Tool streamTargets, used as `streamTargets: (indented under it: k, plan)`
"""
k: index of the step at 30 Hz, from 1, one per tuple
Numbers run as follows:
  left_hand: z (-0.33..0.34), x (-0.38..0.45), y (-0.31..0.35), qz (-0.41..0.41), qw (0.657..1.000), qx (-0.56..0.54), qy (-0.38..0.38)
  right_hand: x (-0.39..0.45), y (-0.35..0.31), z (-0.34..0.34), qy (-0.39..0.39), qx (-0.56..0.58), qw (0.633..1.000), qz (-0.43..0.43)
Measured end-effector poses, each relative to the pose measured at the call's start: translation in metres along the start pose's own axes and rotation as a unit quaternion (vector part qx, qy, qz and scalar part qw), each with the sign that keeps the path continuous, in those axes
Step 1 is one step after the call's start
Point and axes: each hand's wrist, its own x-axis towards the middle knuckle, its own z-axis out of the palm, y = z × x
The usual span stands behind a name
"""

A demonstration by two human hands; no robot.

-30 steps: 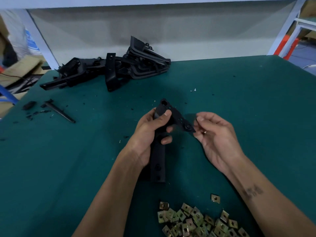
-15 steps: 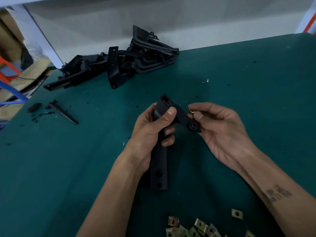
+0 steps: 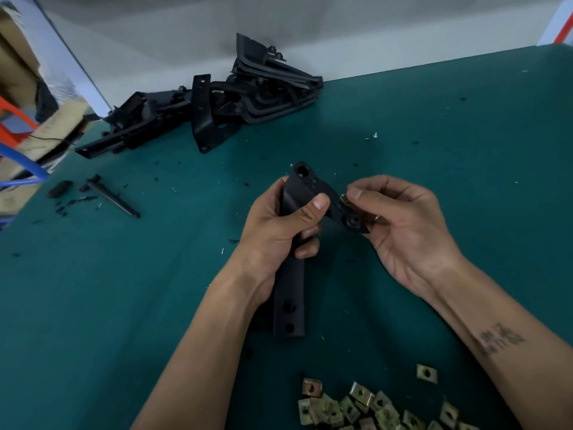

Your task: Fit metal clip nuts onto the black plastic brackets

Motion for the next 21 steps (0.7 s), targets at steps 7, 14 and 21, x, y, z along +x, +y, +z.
streamTargets:
  k: [7, 14, 21]
  plan:
    - [-0.0019, 0.0004, -0.0015, 0.001, 1.0, 0.003, 0.0, -0.0004, 0.0019, -0.0001, 0.006, -0.001, 1.0, -0.003]
    - [-0.0025, 0.0019, -0.0032, 0.001, 1.0, -0.008, -0.001, -0.0007, 0.0018, 0.0011, 0.018, 0.004, 1.0, -0.001]
    - [-0.0035, 0.0024, -0.005, 0.0, 1.0, -0.01, 0.002, -0.0021, 0.0038, 0.0013, 0.017, -0.013, 1.0, -0.008]
